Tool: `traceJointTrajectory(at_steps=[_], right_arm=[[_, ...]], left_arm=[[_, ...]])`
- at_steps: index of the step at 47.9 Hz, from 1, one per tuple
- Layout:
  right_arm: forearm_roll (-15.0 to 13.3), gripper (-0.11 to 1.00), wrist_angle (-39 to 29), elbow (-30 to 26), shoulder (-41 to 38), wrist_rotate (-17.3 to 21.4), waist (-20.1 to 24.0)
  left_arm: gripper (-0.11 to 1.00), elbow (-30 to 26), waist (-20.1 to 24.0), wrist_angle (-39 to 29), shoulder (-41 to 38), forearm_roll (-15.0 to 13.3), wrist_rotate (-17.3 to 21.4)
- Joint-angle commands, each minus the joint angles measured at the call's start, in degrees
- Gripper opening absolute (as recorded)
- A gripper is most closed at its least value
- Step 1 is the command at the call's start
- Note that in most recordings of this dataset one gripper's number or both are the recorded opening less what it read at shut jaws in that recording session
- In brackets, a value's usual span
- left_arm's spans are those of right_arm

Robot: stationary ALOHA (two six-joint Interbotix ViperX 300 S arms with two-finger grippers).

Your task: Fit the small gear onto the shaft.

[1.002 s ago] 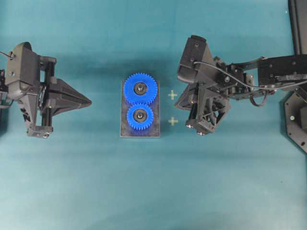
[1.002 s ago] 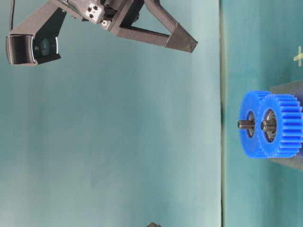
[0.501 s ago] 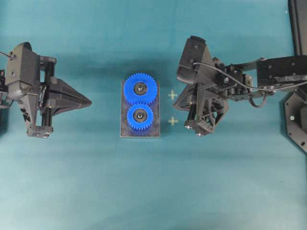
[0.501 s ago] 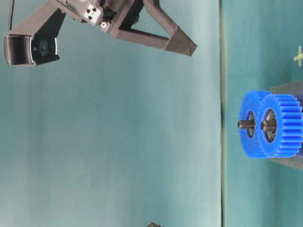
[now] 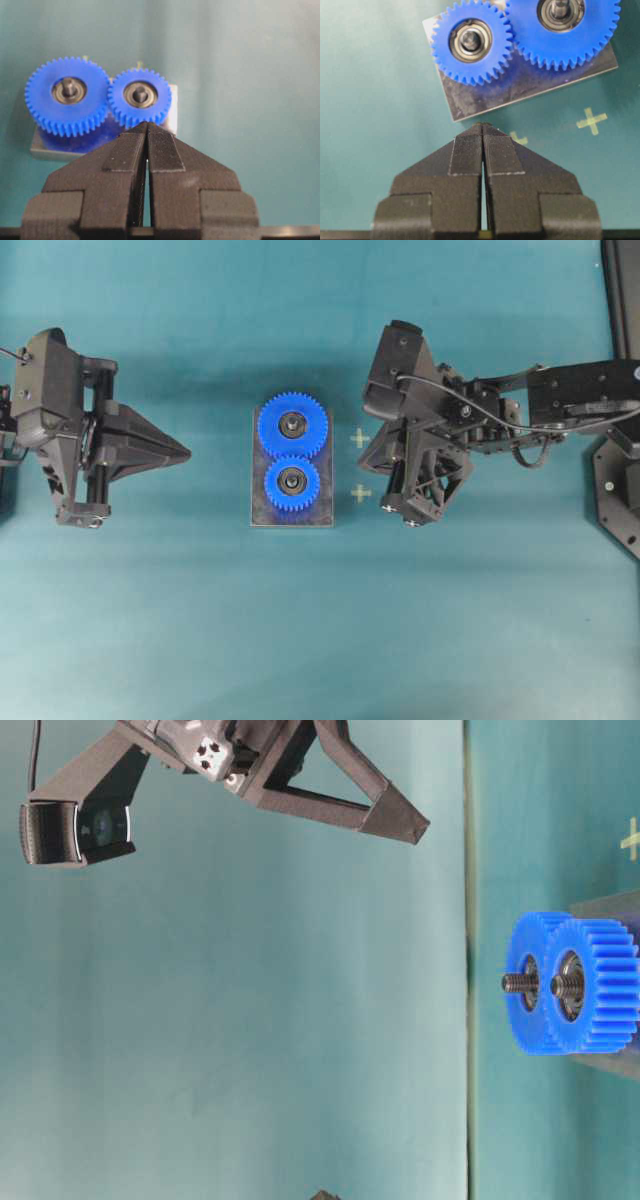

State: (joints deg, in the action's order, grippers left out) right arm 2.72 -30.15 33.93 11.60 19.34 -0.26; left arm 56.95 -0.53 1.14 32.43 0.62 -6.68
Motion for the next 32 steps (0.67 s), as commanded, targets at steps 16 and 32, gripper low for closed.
traceJointTrajectory(at_steps=[16,32], right_arm=[[0.1,0.0,2.1,-0.5,-0.1,0.4,0.2],[0.1,0.0,2.3,-0.5,-0.5,0.3,0.2]], left_arm=[[0.0,-0.6,0.2,0.5,0.2,0.2,-0.4],[0.0,-0.6,0.3,0.6,0.1,0.2,-0.5]])
